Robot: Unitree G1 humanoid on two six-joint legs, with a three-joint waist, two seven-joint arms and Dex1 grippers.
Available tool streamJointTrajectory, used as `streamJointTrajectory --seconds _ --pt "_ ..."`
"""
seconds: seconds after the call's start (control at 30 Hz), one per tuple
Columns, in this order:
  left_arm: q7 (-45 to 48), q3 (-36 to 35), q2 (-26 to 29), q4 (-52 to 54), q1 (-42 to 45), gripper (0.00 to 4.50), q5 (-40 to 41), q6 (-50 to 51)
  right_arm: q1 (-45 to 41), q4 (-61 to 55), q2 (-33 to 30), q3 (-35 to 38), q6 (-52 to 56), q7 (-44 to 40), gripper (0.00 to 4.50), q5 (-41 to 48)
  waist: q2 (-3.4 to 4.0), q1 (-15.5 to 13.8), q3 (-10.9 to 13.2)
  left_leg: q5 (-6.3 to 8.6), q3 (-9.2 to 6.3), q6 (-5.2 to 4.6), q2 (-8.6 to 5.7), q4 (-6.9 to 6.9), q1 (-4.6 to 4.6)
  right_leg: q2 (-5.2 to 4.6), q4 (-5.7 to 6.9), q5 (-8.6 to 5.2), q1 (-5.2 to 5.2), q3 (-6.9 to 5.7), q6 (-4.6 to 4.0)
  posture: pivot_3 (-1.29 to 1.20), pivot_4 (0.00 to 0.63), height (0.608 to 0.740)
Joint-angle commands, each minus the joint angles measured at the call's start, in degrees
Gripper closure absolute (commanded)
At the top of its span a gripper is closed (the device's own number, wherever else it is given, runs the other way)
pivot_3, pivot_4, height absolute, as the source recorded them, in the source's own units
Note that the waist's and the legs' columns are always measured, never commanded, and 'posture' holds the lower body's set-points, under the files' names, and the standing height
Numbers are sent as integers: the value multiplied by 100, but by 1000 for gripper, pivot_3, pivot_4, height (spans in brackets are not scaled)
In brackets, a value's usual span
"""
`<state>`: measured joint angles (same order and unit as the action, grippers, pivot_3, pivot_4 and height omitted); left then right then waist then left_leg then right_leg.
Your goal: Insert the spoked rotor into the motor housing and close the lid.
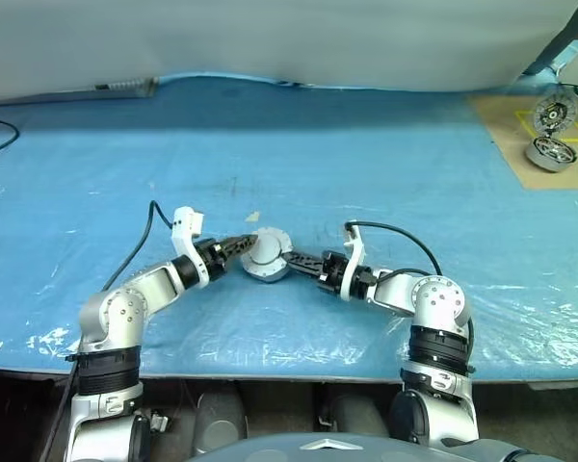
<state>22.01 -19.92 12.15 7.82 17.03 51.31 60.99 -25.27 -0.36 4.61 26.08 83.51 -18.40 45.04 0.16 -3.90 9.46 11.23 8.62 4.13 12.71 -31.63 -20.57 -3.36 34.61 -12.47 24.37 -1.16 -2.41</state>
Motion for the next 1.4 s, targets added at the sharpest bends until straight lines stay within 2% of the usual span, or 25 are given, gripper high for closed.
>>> streamJointTrajectory --seconds 0.03,0.07,0.1,0.23,0.43,0.7,1.13,1.27,1.37,1.4 --pt "-458 -725 -124 61 32 653 893 196 -525 -97 165 442 -202 88 3317 593 1 5 0 0 -1 0 0 -2 -8 0 2 2 6 0 2 0 150 740" --pt "-617 -881 -193 45 1 233 1129 214 -635 -36 187 514 -253 149 3317 617 1 5 1 0 -1 0 0 -2 -8 1 2 5 6 0 7 0 150 740" --pt "-777 -1018 -263 41 -29 6 1367 227 -730 24 205 574 -298 206 3317 644 1 2 1 0 -2 0 0 -2 -8 1 1 7 6 0 10 0 150 740" --pt "-1425 -1346 -558 27 -212 0 2341 225 -1094 276 294 733 -475 426 3318 779 0 -6 1 0 -5 1 0 0 -14 1 -3 11 6 -7 18 0 150 740" --pt "-1902 -1174 -930 48 -485 0 3290 -104 -1351 445 513 590 -564 642 3318 995 -3 -23 3 0 -10 1 1 -1 -27 0 -6 15 7 -15 24 0 150 740" --pt "-2138 -794 -1302 -9 -650 0 3673 -726 -1291 315 718 340 -317 949 3318 1486 -4 -12 3 0 -11 1 3 -8 -29 2 -3 17 7 -14 28 0 150 740" --pt "-1763 -284 -1453 -416 -562 0 3901 -1123 -1069 237 644 150 -14 1588 3318 2375 -4 -18 3 0 -13 1 3 -32 -29 2 7 22 6 -12 37 0 150 740" --pt "-1794 -180 -1353 -531 -618 905 4154 -979 -1029 243 610 96 -68 1747 3318 2582 -4 -16 3 0 -15 1 4 -47 -30 1 15 23 6 -11 39 0 150 740" --pt "-1803 -175 -1213 -500 -675 2016 4304 -949 -992 232 583 47 -132 1838 3318 2687 -4 -16 3 0 -15 1 4 -52 -31 1 17 25 6 -11 41 0 150 740" --pt "-1820 -216 -1166 -479 -672 2102 4392 -978 -964 172 544 -17 -207 1834 3319 2640 -4 -16 3 0 -15 1 4 -53 -32 1 17 25 6 -11 41 0 150 740"
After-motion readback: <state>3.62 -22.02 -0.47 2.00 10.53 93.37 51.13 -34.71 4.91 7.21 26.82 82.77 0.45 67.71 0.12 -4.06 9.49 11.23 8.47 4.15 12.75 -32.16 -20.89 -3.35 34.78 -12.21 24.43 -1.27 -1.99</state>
